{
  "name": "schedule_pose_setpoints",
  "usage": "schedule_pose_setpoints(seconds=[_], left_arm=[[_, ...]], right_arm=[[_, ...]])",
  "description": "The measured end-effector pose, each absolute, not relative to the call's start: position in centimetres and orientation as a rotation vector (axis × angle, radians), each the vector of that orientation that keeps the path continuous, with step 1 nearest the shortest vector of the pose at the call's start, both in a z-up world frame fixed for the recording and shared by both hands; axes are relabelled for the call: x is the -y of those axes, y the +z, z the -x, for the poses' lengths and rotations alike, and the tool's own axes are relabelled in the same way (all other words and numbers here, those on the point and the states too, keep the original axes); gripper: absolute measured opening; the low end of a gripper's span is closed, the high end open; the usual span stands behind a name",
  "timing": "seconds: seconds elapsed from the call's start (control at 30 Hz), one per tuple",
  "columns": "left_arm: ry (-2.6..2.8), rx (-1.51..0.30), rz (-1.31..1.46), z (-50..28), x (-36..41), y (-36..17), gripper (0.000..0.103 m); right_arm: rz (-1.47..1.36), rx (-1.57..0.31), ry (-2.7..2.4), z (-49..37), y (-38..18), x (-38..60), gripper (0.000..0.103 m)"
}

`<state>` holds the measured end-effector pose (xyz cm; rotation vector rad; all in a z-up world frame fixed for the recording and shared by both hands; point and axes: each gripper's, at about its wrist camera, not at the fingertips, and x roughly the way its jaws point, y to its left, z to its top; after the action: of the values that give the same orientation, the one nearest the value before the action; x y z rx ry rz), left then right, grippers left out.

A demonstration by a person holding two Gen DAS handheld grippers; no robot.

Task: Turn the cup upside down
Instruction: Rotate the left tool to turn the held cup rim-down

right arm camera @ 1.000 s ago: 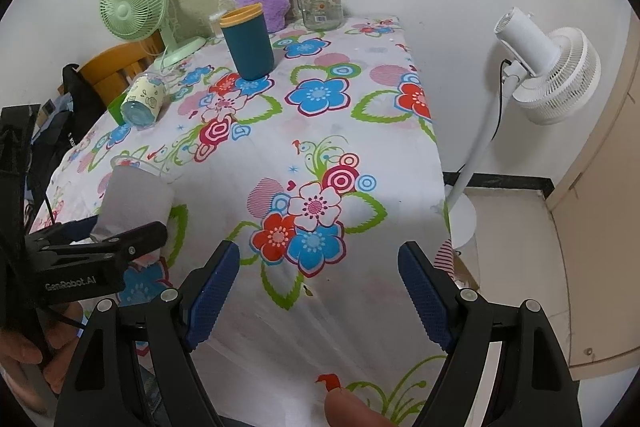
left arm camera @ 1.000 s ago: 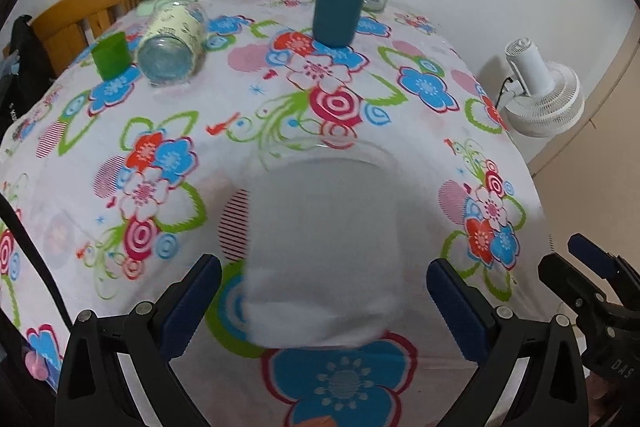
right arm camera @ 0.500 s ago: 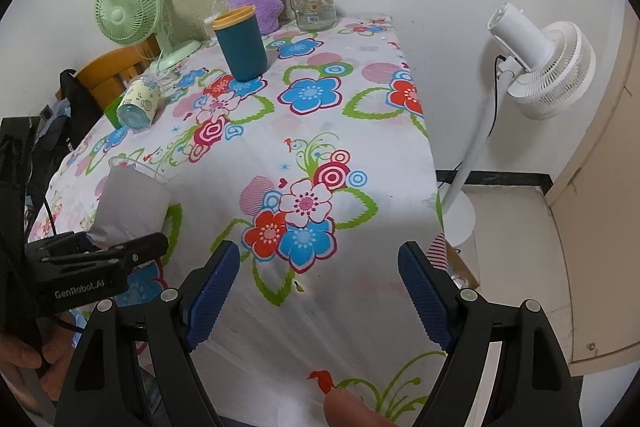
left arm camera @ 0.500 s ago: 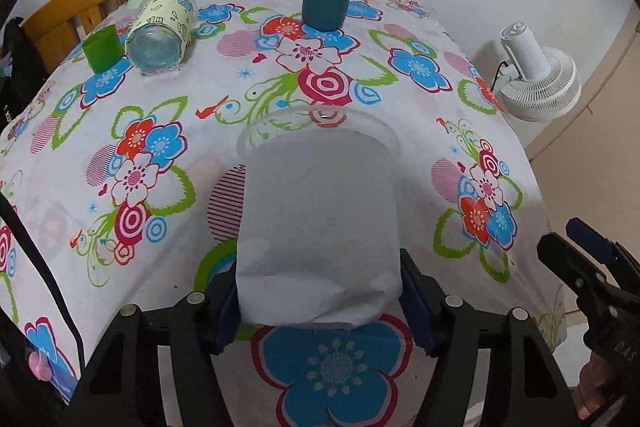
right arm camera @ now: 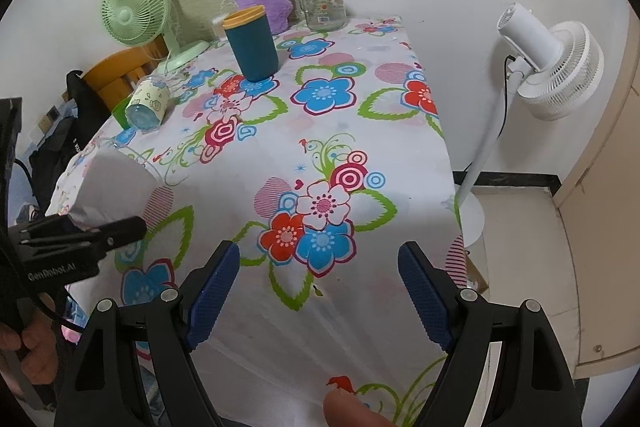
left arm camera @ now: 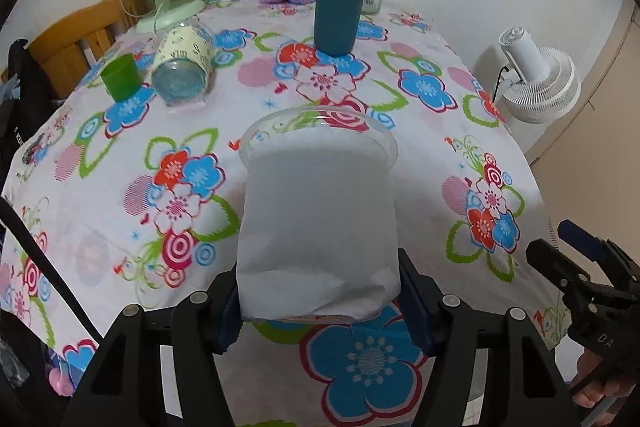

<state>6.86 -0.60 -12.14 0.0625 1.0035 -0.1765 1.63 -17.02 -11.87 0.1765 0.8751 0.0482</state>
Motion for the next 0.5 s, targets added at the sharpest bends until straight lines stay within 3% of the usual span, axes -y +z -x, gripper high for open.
schedule_pose_setpoints(seconds=[0.17, 0.5], left_arm=[[-0.214, -1.014, -0.114, -6.4, 0.6, -11.6, 0.067], [-0.359, -1.241, -0.417, -7.7, 1.3, -11.5, 0.067]], right_arm=[[-0.171, -0.87, 0.057, -1.7, -11.7, 16.6, 0.083], [-0.151, -0.864, 0.075, -1.4, -11.4, 16.1, 0.083]])
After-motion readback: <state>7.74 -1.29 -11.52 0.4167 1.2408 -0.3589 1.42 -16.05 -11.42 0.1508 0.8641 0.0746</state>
